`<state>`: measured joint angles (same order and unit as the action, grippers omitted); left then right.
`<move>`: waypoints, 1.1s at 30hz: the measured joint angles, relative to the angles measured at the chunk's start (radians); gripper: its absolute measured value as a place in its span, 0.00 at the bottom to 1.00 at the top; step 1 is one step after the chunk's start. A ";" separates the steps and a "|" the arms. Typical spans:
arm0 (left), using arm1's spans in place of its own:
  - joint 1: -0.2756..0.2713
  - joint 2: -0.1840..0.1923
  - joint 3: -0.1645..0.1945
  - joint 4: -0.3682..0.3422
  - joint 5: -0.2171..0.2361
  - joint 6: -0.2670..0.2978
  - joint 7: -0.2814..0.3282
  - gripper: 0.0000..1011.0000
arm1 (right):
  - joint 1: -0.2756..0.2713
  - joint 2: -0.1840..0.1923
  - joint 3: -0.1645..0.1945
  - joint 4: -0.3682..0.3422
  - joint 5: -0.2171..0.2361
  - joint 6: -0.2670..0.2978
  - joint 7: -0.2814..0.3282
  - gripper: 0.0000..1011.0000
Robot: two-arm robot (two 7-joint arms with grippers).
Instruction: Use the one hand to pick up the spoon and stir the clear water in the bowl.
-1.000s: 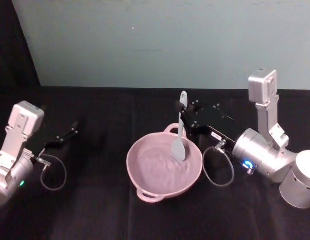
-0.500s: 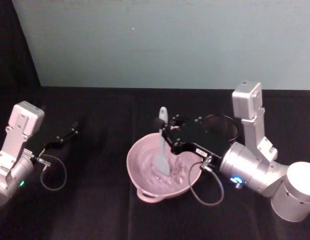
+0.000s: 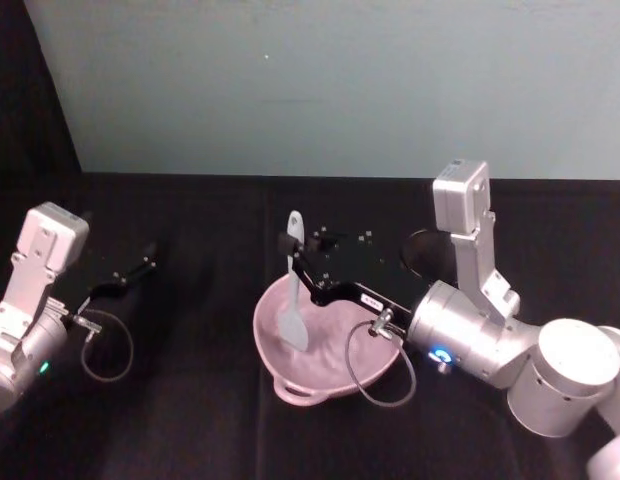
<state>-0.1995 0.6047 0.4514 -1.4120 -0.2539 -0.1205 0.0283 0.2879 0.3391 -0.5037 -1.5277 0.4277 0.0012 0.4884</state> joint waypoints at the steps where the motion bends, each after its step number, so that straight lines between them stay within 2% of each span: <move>1: 0.000 0.000 0.000 0.000 0.000 0.000 0.000 0.99 | 0.005 -0.005 0.000 0.010 0.003 -0.002 0.000 0.11; 5: 0.000 0.000 0.000 0.000 0.000 0.000 0.000 0.99 | 0.033 -0.029 0.004 0.060 0.014 -0.007 0.000 0.11; 12: 0.000 0.000 0.000 0.000 0.000 0.000 0.000 0.99 | 0.053 -0.031 0.026 0.096 0.014 -0.007 -0.023 0.11; 24: 0.000 0.000 0.000 0.000 0.000 0.000 0.000 0.99 | 0.028 0.021 0.082 0.070 0.007 -0.001 -0.046 0.11; 33: 0.000 0.000 0.000 0.000 0.000 0.000 0.000 0.99 | 0.006 0.053 0.086 0.029 -0.011 0.009 -0.042 0.11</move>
<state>-0.1995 0.6047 0.4514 -1.4120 -0.2539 -0.1205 0.0283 0.2943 0.3920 -0.4177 -1.4992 0.4169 0.0102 0.4466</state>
